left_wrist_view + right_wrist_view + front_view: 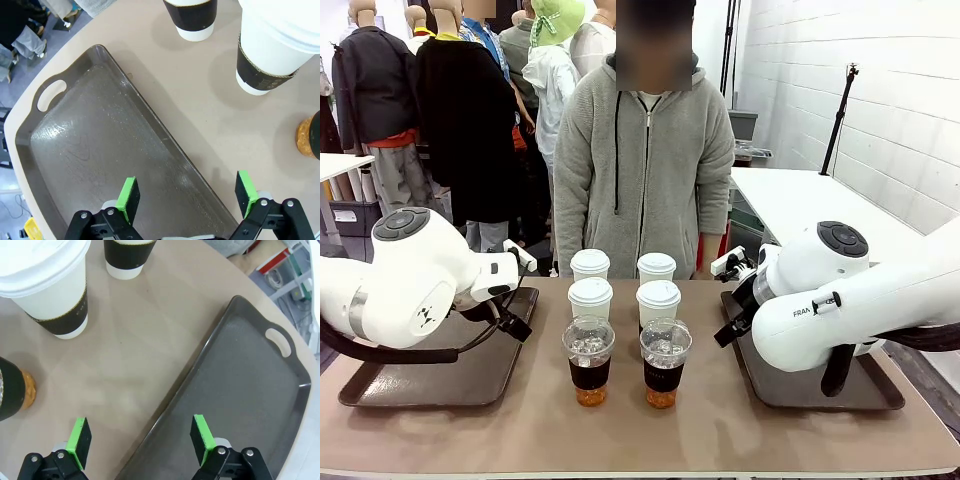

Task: Distribute the coffee onto the tray.
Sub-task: Pick up one iced Americano and place it on the right Handle tray.

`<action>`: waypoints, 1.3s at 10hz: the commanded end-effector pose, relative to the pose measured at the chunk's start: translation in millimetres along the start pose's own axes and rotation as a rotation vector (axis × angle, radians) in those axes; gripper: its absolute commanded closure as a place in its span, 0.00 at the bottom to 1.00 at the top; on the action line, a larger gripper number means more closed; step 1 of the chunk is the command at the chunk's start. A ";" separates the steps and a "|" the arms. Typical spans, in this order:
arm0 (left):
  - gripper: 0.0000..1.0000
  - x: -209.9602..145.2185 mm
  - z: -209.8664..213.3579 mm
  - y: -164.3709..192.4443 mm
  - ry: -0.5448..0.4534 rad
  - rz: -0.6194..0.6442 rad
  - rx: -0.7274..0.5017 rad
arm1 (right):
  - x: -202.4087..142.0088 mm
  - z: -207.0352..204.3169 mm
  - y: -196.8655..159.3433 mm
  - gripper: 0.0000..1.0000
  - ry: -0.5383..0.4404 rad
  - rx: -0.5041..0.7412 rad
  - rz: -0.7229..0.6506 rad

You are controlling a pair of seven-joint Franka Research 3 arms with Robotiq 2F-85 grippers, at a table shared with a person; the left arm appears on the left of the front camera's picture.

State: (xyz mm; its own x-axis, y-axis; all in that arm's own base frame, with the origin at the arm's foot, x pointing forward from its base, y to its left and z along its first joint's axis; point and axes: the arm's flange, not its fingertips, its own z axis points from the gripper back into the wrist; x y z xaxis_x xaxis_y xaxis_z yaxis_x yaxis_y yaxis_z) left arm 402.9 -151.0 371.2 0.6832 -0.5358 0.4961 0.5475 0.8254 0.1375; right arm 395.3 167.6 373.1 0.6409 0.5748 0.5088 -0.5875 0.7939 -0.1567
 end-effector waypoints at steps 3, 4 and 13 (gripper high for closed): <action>0.00 0.0 0.2 0.2 0.000 0.000 0.000 | 0.0 0.0 0.1 0.00 0.000 0.000 0.000; 0.00 0.0 0.0 0.0 0.000 0.000 0.000 | 0.0 0.0 0.0 0.00 0.000 0.000 0.000; 0.00 60.9 112.9 10.0 -0.078 -0.122 0.073 | 38.1 94.0 -15.3 0.00 -0.087 0.014 0.046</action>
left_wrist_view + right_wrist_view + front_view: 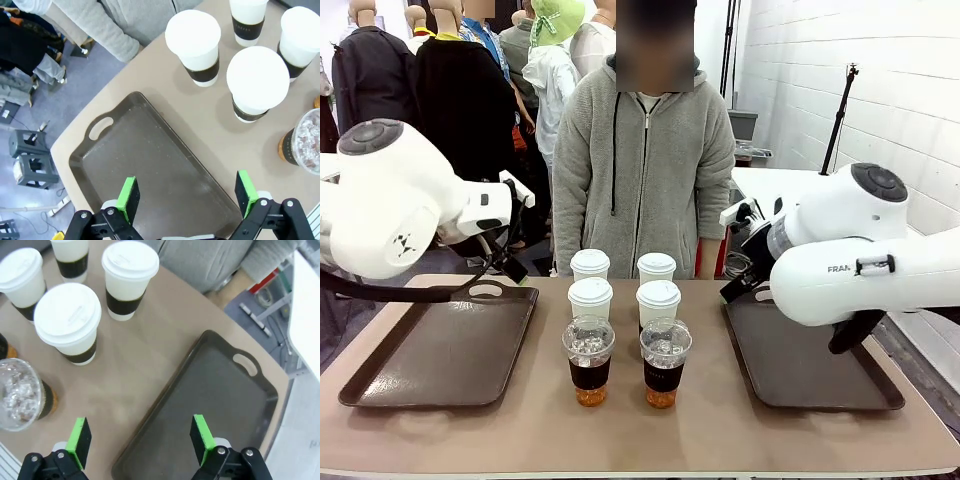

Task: Distribute the coffee onto the tray.
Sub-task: Pick up one iced Americano and place it on the right Handle tray.

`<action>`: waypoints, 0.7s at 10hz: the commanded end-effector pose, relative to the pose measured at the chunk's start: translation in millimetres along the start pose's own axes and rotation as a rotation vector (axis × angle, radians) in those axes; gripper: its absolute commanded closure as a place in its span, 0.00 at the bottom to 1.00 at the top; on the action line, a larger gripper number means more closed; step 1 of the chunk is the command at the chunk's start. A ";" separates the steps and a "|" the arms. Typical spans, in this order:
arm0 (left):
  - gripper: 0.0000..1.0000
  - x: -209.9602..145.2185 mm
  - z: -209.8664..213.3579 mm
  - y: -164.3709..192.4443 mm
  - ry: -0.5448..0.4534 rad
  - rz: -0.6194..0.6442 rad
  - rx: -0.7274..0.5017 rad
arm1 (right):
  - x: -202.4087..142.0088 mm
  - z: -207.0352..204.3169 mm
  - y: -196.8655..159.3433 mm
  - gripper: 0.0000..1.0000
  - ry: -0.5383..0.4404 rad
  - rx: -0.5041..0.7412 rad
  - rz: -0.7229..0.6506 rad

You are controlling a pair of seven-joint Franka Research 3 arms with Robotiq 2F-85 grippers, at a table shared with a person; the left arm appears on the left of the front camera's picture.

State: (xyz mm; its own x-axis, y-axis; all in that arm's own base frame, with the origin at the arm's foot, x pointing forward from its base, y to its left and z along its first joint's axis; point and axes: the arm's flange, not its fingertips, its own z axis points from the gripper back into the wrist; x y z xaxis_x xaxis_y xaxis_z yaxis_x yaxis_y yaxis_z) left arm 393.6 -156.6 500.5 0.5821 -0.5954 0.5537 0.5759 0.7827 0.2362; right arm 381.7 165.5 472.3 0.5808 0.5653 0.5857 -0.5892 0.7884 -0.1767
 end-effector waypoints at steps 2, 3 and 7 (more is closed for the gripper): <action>0.00 -2.0 -2.2 7.6 0.010 -0.016 0.010 | -7.2 2.5 -10.3 0.00 -0.010 0.055 0.023; 0.00 -2.5 -1.8 8.4 0.003 -0.014 0.007 | -11.2 3.7 -13.6 0.00 -0.014 0.068 0.016; 0.00 -14.1 14.3 27.7 -0.167 -0.135 -0.149 | -30.0 20.3 -32.6 0.00 -0.116 0.207 0.046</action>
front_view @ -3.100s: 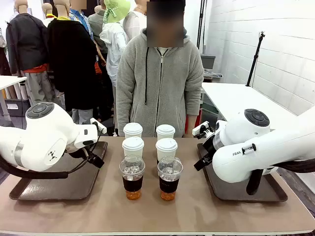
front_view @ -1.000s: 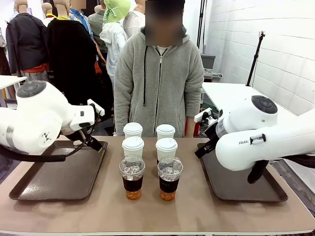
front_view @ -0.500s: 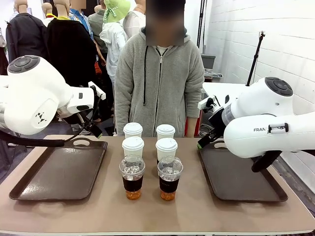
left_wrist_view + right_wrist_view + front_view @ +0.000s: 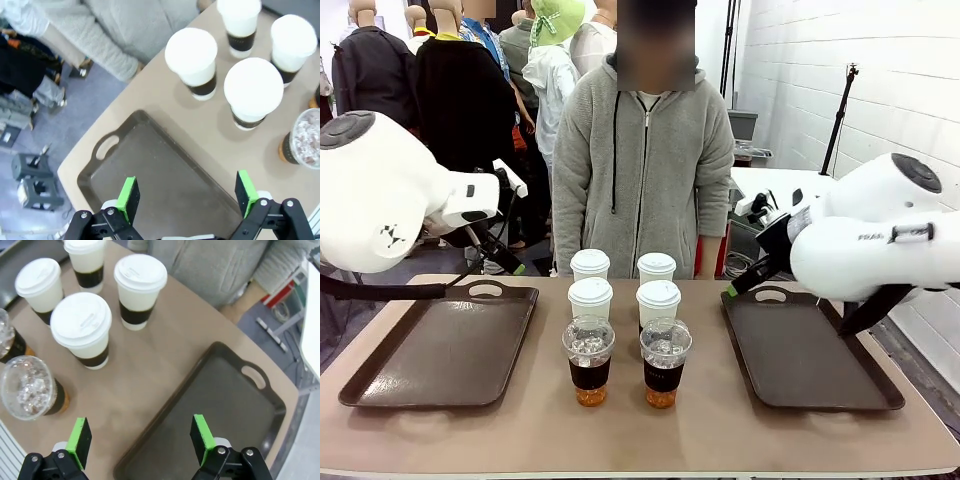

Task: Distribute the coffee onto the tray.
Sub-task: Pick up one iced Americano and place it on the right Handle tray.

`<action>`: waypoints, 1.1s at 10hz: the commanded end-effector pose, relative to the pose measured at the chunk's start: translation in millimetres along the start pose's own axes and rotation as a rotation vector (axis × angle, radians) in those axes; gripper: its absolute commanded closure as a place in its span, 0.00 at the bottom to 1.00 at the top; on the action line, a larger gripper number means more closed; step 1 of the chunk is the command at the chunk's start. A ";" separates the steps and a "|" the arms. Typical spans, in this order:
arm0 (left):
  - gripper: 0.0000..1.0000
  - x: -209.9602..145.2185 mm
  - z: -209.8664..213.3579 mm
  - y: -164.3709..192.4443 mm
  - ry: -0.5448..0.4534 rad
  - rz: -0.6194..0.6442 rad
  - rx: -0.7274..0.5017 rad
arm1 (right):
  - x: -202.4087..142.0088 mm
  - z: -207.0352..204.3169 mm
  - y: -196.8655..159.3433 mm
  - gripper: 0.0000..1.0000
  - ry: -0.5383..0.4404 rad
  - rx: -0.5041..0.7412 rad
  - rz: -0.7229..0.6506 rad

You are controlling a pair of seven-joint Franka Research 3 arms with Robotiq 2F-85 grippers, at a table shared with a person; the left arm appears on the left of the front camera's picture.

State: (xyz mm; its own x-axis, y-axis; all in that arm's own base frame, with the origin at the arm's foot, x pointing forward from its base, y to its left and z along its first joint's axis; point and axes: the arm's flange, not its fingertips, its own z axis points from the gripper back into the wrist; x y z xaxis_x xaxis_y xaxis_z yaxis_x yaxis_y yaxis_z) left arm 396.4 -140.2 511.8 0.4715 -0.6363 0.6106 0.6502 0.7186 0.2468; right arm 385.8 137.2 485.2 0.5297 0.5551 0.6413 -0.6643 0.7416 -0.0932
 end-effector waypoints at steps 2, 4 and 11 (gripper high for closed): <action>0.00 -16.1 12.7 18.2 -0.181 -0.103 -0.252 | -30.7 19.0 -15.0 0.00 -0.100 0.146 0.050; 0.00 -21.3 14.8 27.9 -0.230 -0.102 -0.341 | -37.3 24.9 -22.9 0.00 -0.165 0.233 0.072; 0.00 -27.1 19.7 26.7 -0.257 -0.076 -0.364 | -21.9 31.7 -36.7 0.00 -0.174 0.255 0.069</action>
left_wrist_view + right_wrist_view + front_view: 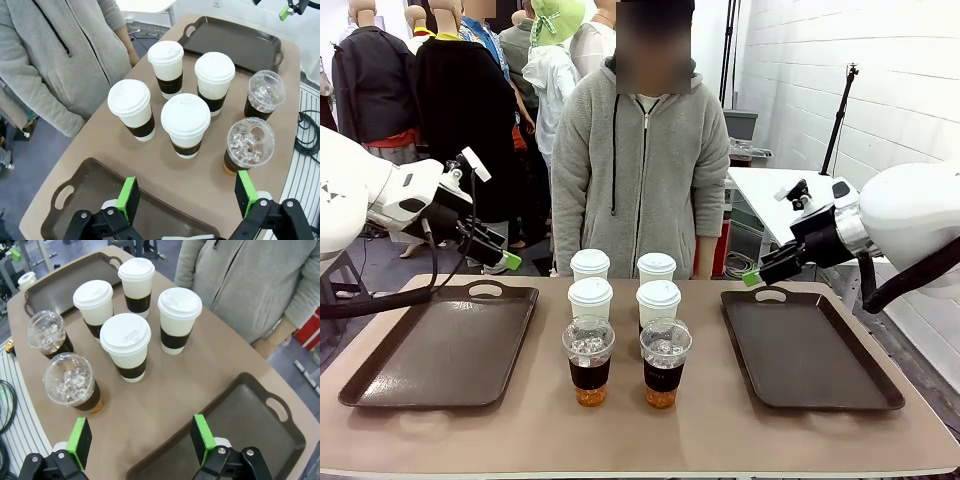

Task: Distribute the coffee onto the tray.
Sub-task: Pick up one iced Americano and place it on the right Handle tray.

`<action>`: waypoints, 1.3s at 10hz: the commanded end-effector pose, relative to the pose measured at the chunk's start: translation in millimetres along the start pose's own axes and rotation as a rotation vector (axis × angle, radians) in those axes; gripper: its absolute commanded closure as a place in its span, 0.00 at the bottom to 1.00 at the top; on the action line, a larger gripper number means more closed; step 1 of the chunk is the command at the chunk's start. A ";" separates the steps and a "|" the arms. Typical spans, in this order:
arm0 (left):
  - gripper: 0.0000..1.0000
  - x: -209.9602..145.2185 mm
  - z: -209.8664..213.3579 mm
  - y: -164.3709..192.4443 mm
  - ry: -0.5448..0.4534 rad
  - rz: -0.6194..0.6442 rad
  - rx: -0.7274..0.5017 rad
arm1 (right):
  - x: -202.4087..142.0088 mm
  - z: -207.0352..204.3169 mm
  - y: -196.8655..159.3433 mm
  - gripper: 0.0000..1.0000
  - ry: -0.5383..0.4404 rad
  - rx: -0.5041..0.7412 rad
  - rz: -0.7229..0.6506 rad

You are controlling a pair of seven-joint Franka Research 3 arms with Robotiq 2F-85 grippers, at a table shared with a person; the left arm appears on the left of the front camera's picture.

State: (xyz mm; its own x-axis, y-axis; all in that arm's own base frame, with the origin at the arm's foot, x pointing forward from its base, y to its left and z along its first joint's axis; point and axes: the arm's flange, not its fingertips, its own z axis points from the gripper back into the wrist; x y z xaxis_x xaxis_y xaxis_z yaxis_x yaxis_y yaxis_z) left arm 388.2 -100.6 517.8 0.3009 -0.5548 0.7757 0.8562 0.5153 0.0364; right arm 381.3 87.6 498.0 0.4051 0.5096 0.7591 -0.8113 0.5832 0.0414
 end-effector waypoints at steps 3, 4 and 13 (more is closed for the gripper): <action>0.00 -1.9 0.3 2.1 -0.008 -0.020 -0.010 | -0.1 1.3 -1.4 0.00 -0.006 0.007 0.009; 0.00 -1.9 0.3 2.1 -0.008 -0.020 -0.010 | -0.1 1.3 -1.4 0.00 -0.006 0.007 0.009; 0.00 -1.9 0.3 2.1 -0.008 -0.020 -0.010 | -0.1 1.3 -1.4 0.00 -0.006 0.007 0.009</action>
State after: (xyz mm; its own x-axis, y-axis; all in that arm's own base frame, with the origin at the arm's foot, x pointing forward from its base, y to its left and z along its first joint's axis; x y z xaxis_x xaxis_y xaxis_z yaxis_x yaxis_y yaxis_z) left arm 385.1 -100.1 518.6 0.3029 -0.5557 0.7743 0.8537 0.5193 0.0388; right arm 378.4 86.4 501.2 0.4098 0.5146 0.7532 -0.8067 0.5899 0.0358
